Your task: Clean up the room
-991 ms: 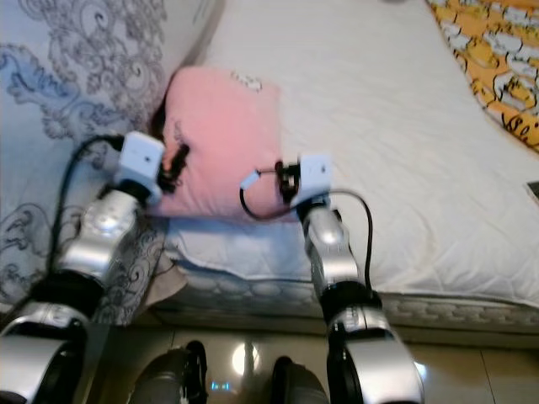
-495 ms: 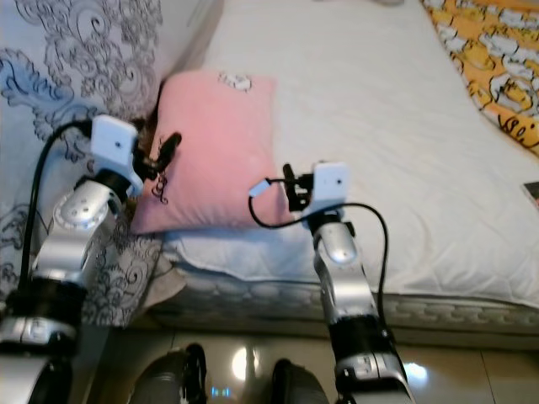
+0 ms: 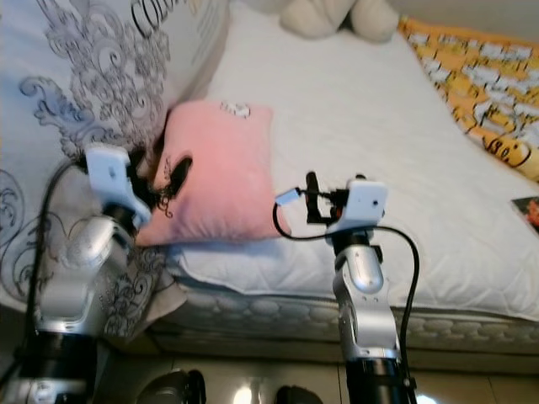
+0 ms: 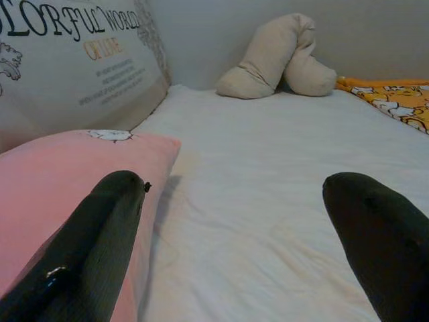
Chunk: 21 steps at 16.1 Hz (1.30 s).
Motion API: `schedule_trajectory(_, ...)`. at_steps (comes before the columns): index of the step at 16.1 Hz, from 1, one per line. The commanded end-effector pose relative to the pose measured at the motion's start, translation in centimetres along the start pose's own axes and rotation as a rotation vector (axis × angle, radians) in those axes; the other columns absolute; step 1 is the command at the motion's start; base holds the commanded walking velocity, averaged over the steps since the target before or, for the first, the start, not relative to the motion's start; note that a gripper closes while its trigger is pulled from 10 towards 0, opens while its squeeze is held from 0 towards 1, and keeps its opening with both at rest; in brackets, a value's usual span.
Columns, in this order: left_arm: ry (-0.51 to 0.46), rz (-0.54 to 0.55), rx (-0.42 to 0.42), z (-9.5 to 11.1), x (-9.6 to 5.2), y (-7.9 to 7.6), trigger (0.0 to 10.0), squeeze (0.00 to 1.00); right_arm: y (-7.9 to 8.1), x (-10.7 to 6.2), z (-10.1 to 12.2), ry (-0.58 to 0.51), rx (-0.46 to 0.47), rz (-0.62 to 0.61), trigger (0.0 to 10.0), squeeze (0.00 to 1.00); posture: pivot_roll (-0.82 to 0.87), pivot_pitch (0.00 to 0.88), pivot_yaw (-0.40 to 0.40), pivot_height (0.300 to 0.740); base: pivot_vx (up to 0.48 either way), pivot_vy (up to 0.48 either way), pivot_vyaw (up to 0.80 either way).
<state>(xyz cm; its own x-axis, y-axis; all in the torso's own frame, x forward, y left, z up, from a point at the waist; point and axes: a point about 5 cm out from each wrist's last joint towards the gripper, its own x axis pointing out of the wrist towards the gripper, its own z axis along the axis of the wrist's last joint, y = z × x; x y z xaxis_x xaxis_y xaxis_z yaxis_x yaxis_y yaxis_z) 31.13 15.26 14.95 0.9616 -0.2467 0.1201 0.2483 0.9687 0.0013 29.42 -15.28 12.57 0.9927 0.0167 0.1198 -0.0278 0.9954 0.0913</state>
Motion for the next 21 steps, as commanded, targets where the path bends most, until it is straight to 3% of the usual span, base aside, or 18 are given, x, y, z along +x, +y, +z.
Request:
schedule_trajectory(1,0.0,-0.016,0.032,-0.1,0.2,-0.8,10.0,0.0,-0.2,-0.1,0.0,0.014,0.005,-0.019,10.0,0.0,0.04,0.0,-0.04,0.74,0.0,0.0,0.0)
schedule_trajectory(4,-0.015,-0.078,-0.005,0.4,1.0,-2.5,10.0,0.0,-0.1,1.5,-0.4,0.064,0.005,-0.008,10.0,0.0,0.03,0.0,-0.025,0.74,0.0,-0.305,0.0)
schedule_trajectory(11,0.071,-0.035,0.032,-1.9,1.3,-3.1,10.0,0.0,-0.1,2.6,-0.5,0.078,-0.02,0.003,10.0,0.0,0.02,0.0,-0.022,0.74,0.035,-0.442,0.0)
schedule_trajectory(16,0.118,0.001,-0.007,-3.2,1.9,-3.4,10.0,0.0,0.0,2.6,-0.7,0.081,-0.027,-0.002,10.0,0.0,0.0,0.0,-0.014,0.74,0.269,-0.395,0.0)
schedule_trajectory(19,0.146,0.08,-0.07,-4.1,1.8,-2.2,10.0,0.0,-1.0,2.1,-1.0,0.069,-0.056,-0.045,10.0,0.0,0.0,0.0,-0.009,0.74,0.342,-0.331,0.0)
schedule_trajectory(21,0.161,0.129,-0.023,-5.0,0.5,0.0,10.0,0.0,-2.9,0.1,-3.0,0.132,-0.061,-0.085,10.0,0.0,-0.01,0.0,-0.004,0.74,0.349,-0.326,0.0)
